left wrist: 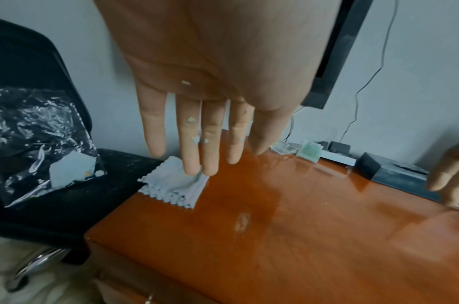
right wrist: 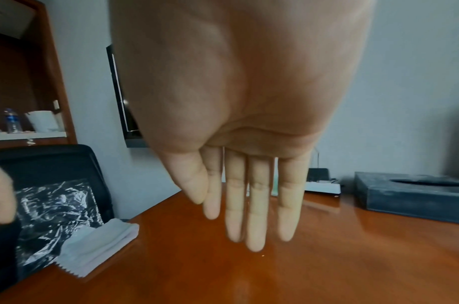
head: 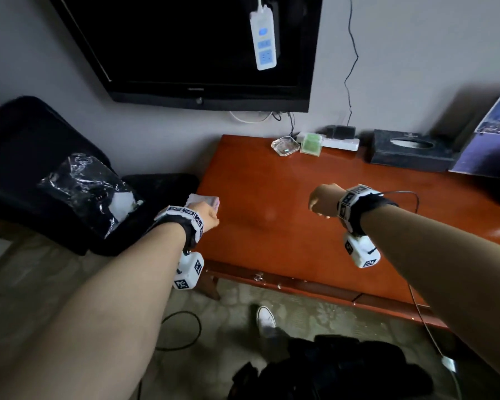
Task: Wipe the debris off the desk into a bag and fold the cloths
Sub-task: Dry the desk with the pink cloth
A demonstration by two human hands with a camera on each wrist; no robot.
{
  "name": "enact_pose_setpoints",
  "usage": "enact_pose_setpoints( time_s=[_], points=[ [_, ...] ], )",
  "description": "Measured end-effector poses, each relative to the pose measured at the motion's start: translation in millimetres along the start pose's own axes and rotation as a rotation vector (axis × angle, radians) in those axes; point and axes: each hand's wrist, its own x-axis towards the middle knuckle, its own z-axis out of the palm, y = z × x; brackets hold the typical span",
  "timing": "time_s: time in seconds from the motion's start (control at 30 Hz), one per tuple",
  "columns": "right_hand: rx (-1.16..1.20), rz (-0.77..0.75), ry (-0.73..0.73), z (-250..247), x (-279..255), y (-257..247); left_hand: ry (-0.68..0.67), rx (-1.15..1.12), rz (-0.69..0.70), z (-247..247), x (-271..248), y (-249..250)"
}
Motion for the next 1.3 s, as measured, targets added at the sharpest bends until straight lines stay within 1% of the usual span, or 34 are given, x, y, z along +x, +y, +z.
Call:
enact_pose_setpoints(
  time_s=[0.1, 0.2, 0.3, 0.4, 0.5, 0.6, 0.73, 0.87, 0.93, 1.07, 1.17, 1.3],
  points=[
    [-0.02, -0.028, -0.026, 14, 38, -14, -0.057, 0.034, -0.003, 8, 27, -19],
    [-0.049, -0.037, -0.085, 28, 81, -27, -0.119, 0.057, -0.024, 14, 60, -39],
    [-0.041, -0.04, -0.157, 38, 125, -39, -0.082, 0.05, -0.068, 6, 94, -55],
    [0.04, -0.017, -0.169, 47, 167, -51, -0.054, 0.07, -0.078, -9, 127, -64],
    [0.125, -0.036, -0.162, 58, 197, -71, -0.069, 0.078, -0.072, -12, 156, -69],
    [0.173, -0.042, -0.182, 73, 219, -96, -0.111, 0.104, -0.041, -4, 181, -72],
    [0.169, -0.119, -0.213, 88, 234, -135, -0.121, 0.103, 0.016, 11, 204, -77],
    [0.213, -0.144, -0.243, 101, 242, -168, -0.038, 0.068, 0.102, 25, 219, -89],
    [0.26, -0.116, -0.225, 108, 244, -180, -0.018, 0.054, 0.129, 30, 228, -96],
    [0.363, -0.008, -0.119, 119, 243, -201, -0.008, 0.129, 0.208, 38, 244, -109],
    [0.397, 0.055, -0.121, 128, 247, -216, -0.002, 0.174, 0.262, 44, 252, -119],
    [0.384, 0.088, -0.101, 138, 250, -237, 0.021, 0.185, 0.291, 48, 257, -129]
  ],
)
